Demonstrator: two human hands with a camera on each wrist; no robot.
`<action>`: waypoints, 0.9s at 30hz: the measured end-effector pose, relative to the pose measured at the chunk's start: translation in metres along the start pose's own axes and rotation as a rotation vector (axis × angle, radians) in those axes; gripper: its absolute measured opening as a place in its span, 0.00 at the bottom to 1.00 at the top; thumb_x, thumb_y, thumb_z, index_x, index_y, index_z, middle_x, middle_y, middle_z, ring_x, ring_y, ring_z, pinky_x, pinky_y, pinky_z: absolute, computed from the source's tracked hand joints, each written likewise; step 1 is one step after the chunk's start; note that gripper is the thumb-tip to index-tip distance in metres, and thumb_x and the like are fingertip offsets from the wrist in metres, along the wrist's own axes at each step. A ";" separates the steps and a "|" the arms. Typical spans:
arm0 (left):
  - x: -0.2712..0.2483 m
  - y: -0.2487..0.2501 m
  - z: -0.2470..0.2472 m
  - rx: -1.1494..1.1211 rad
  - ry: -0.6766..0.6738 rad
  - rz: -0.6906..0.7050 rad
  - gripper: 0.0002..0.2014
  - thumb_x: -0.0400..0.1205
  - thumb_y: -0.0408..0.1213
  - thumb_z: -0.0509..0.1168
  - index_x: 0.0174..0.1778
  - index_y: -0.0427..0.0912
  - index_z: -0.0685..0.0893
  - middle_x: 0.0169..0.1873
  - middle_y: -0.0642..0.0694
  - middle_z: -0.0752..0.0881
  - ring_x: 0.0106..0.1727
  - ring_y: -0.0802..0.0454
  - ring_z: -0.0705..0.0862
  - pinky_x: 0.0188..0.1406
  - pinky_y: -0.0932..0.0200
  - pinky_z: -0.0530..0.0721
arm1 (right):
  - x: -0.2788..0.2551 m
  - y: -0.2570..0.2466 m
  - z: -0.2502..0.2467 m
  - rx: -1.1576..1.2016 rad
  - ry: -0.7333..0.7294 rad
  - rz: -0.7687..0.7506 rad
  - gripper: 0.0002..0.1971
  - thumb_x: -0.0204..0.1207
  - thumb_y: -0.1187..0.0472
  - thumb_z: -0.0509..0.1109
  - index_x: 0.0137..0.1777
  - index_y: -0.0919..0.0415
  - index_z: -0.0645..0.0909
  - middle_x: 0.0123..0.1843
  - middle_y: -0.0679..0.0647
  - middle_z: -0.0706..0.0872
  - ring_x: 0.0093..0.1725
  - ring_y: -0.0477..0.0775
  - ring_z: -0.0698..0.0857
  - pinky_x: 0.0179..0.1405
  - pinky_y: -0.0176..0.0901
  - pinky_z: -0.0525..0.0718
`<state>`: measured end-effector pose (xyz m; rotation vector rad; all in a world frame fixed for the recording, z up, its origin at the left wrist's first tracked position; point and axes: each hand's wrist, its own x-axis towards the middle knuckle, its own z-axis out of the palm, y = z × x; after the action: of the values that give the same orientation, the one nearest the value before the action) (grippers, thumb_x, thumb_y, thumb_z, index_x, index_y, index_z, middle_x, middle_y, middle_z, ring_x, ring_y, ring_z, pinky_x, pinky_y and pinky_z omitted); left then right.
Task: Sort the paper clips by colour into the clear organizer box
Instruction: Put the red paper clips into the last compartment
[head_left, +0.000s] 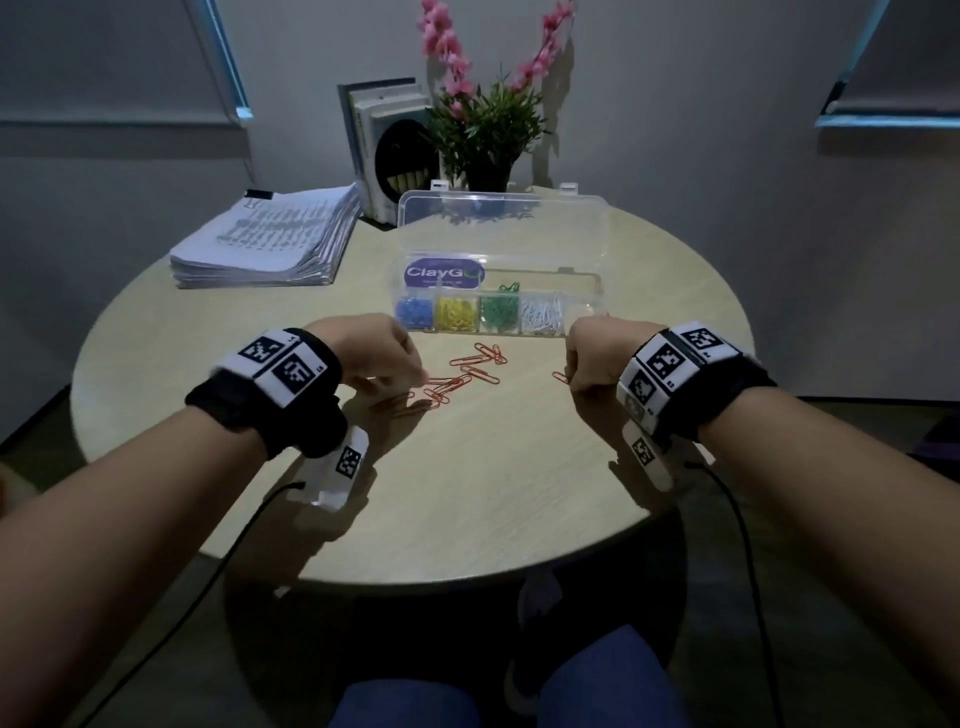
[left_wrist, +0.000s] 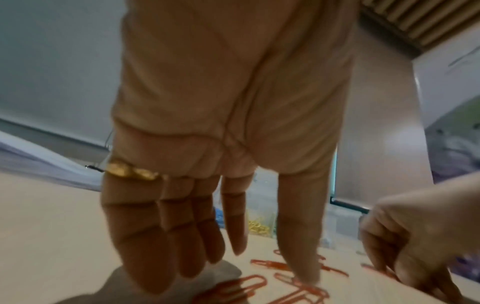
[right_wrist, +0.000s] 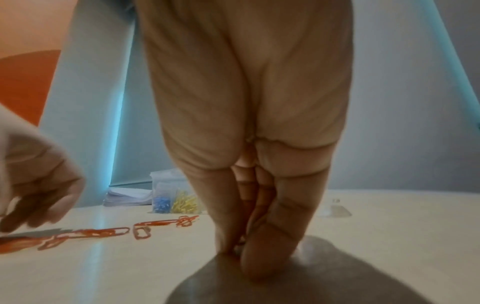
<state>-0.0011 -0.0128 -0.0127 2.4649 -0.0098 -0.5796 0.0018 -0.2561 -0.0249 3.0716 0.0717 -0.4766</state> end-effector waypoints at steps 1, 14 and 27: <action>-0.004 -0.006 -0.001 0.088 -0.016 -0.042 0.08 0.74 0.40 0.75 0.42 0.43 0.85 0.40 0.45 0.87 0.42 0.49 0.85 0.45 0.56 0.86 | 0.001 -0.004 0.000 0.012 0.011 0.002 0.13 0.71 0.60 0.76 0.53 0.66 0.87 0.51 0.60 0.90 0.49 0.59 0.88 0.49 0.48 0.88; -0.015 -0.015 0.004 0.514 0.017 -0.002 0.12 0.74 0.41 0.73 0.53 0.46 0.86 0.48 0.49 0.87 0.50 0.50 0.85 0.45 0.60 0.83 | 0.015 -0.063 -0.013 0.006 -0.017 -0.123 0.21 0.78 0.72 0.63 0.71 0.62 0.79 0.66 0.59 0.83 0.62 0.59 0.83 0.58 0.44 0.82; 0.011 0.000 0.017 0.623 0.011 0.152 0.42 0.68 0.58 0.75 0.74 0.44 0.68 0.65 0.46 0.79 0.61 0.48 0.78 0.60 0.52 0.80 | 0.017 -0.083 -0.026 -0.053 -0.088 -0.305 0.36 0.71 0.52 0.77 0.79 0.53 0.68 0.74 0.53 0.75 0.73 0.56 0.74 0.63 0.45 0.73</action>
<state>0.0022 -0.0238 -0.0297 3.0277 -0.4292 -0.5546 0.0216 -0.1716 -0.0079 2.9920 0.5466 -0.6096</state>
